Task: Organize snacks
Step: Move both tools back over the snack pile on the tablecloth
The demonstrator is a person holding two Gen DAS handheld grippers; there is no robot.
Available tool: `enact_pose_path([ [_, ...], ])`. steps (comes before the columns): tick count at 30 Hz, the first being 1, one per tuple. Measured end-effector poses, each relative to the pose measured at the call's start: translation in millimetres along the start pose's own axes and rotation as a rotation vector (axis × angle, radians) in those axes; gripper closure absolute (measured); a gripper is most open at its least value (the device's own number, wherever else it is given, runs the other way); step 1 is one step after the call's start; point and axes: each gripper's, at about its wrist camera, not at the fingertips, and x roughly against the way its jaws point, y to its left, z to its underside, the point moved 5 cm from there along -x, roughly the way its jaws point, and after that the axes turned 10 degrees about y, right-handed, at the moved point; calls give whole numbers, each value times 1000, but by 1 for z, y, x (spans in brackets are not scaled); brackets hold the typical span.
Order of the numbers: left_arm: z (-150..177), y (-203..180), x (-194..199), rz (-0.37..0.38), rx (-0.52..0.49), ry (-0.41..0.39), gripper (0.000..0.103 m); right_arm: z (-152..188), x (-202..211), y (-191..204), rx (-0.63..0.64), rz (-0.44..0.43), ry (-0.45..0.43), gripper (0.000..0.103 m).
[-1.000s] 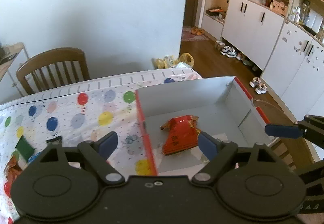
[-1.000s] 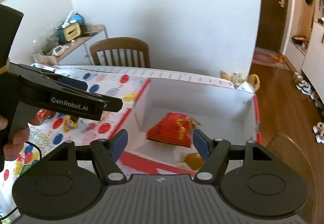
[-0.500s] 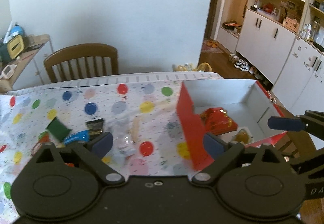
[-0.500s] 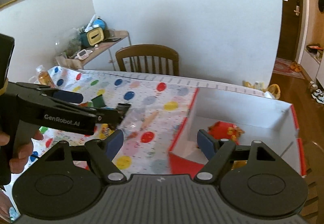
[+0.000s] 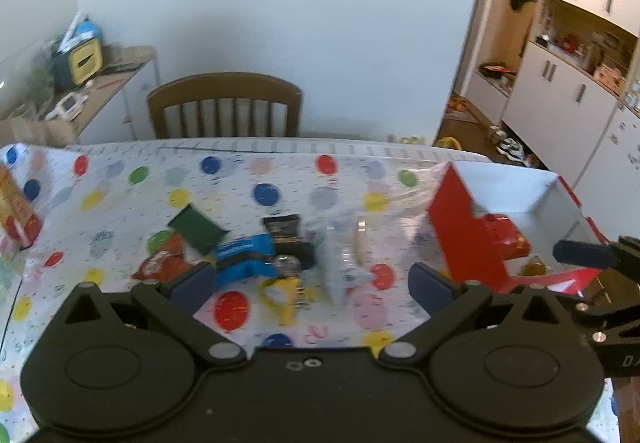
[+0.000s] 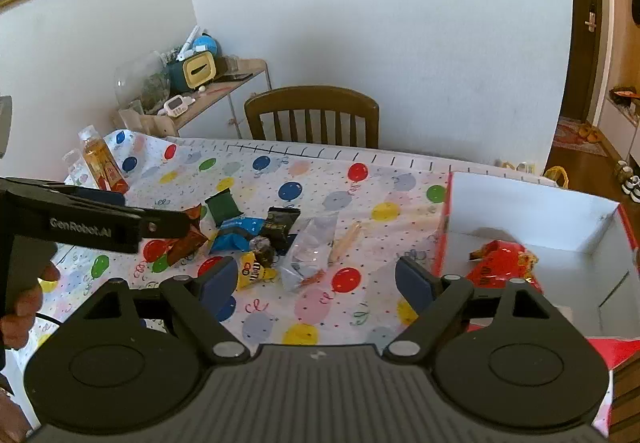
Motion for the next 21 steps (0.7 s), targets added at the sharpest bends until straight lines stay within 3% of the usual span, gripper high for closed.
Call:
enact_pose_path([
  [10, -5, 77, -18, -57, 114, 24, 0, -9, -45, 18, -22, 66, 14, 17],
  [21, -16, 144, -52, -127, 250, 82, 1, -19, -98, 36, -1, 54, 101, 17],
])
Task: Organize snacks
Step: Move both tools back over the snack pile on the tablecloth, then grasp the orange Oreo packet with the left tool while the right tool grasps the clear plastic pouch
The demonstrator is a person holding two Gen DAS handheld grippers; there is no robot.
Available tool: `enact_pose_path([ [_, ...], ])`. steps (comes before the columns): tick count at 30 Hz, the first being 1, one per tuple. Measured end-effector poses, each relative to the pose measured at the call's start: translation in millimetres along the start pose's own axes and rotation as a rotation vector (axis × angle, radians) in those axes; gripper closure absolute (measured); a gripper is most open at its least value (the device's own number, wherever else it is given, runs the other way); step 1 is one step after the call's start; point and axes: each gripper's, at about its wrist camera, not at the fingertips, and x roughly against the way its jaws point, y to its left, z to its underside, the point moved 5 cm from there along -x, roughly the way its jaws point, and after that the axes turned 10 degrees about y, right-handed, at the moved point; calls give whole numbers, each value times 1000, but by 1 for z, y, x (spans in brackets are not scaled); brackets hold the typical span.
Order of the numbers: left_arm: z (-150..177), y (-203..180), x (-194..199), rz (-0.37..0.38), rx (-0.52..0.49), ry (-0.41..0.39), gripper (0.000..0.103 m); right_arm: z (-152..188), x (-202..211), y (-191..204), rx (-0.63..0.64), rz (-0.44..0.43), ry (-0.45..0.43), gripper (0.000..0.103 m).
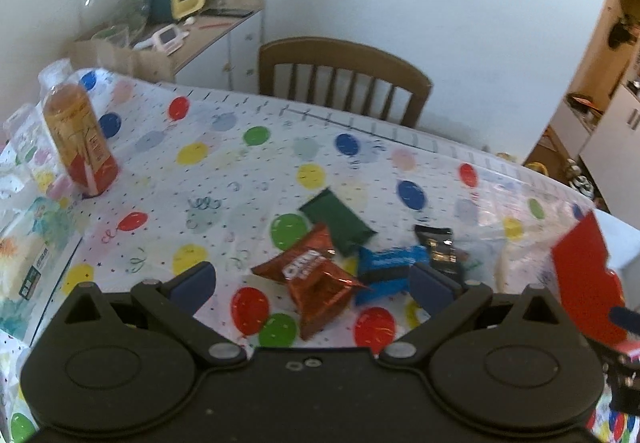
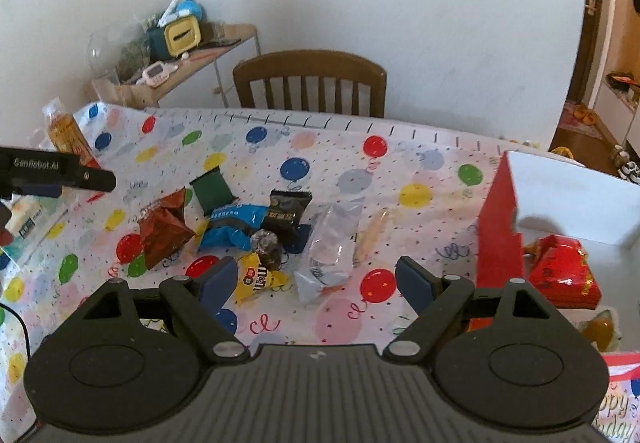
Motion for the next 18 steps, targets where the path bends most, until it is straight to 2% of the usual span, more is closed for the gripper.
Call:
enact_pose_path([
  [11, -16, 15, -52, -21, 96, 84, 2, -15, -49, 4, -6, 28, 49, 17],
  [18, -19, 16, -86, -17, 148, 158, 6, -21, -85, -1, -11, 60, 97, 17],
])
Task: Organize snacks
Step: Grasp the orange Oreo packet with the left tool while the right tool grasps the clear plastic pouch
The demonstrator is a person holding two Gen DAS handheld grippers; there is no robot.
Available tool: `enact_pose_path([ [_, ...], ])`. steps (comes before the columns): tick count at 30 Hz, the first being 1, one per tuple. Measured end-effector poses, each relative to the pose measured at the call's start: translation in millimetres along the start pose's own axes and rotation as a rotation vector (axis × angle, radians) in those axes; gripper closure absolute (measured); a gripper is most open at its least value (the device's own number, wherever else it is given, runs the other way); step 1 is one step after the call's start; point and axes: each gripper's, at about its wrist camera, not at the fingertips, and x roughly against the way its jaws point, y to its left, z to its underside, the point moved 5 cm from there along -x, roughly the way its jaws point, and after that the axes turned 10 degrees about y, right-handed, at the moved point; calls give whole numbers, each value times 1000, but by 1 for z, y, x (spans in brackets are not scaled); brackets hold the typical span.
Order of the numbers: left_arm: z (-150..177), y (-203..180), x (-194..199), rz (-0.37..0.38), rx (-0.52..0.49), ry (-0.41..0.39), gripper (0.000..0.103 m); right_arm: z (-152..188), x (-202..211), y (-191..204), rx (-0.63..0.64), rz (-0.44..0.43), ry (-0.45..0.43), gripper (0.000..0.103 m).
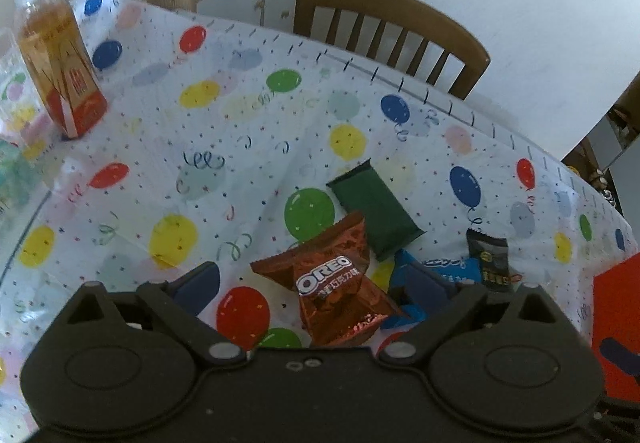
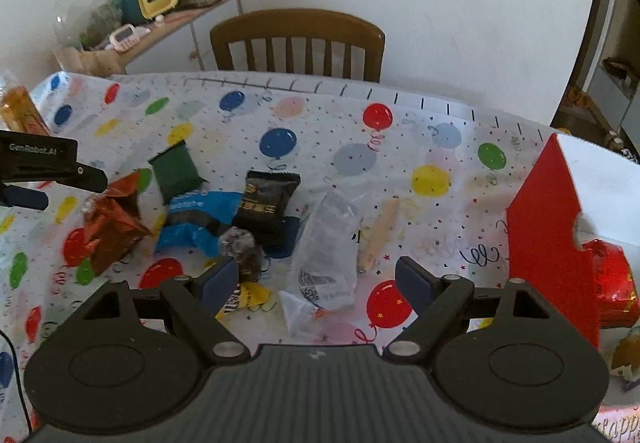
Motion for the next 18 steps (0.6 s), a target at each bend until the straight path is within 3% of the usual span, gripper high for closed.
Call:
enact_pose_path([
  [7, -4, 1, -24, 16, 51, 63, 16, -2, -27, 6, 56, 37, 48, 24],
  [9, -5, 1, -28, 15, 62, 70, 16, -4, -32, 8, 65, 39, 58, 34],
  [18, -5, -7, -38, 33, 59, 81, 24, -7, -52, 13, 72, 56, 75, 51],
])
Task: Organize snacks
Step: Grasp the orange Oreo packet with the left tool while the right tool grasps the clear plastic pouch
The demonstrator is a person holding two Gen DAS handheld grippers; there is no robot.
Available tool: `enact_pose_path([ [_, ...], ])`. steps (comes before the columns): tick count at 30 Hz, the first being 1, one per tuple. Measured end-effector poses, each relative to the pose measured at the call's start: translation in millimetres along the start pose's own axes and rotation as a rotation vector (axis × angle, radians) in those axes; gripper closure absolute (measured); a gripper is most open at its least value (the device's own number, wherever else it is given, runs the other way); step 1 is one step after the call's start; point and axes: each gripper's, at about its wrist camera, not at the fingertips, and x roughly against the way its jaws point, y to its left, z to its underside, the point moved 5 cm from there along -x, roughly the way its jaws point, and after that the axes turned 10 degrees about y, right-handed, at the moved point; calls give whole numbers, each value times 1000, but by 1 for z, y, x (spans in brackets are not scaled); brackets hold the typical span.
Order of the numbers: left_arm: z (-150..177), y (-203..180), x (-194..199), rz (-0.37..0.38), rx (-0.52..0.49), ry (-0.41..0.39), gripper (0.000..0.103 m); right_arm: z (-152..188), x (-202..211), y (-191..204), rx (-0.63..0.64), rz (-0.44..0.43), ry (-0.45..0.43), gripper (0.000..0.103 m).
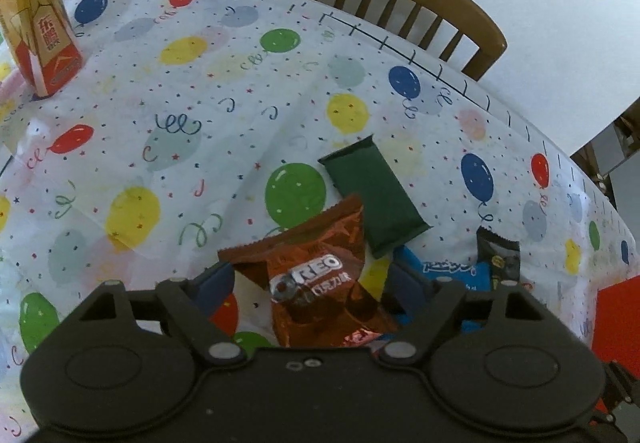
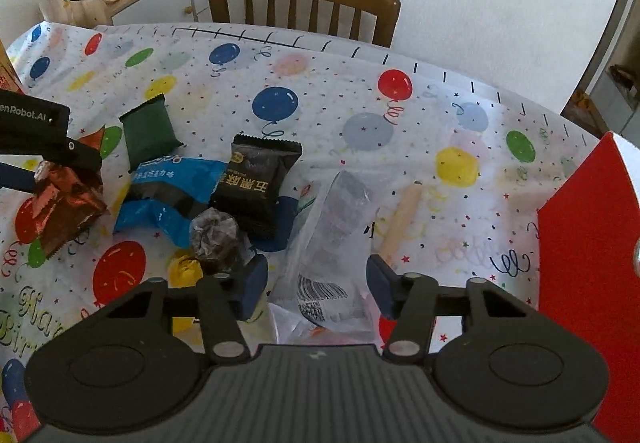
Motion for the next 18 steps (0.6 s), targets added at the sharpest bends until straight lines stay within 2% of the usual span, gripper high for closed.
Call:
enact_pose_path([
  [1, 0, -1, -2, 1, -3, 6, 26, 0, -1, 1, 6, 4, -2, 54],
  [2, 1, -1, -3, 1, -4, 10, 30, 0, -2, 2, 10, 9, -1, 61],
  [6, 1, 3, -6, 1, 11, 17, 42, 1, -1, 3, 14, 22, -10, 63],
  [10, 2, 4, -5, 21, 17, 12, 48, 1, 0, 4, 21, 42, -16, 68],
  [12, 2, 4, -4, 24, 16, 7, 53, 2, 3, 5, 23, 32, -23, 89],
  [15, 3, 3, -3, 31, 5, 4, 60, 3, 8, 5, 26, 39, -30, 90],
  [18, 5, 2, 0, 37, -10, 3, 62, 6, 13, 2, 18, 43, -36, 90],
])
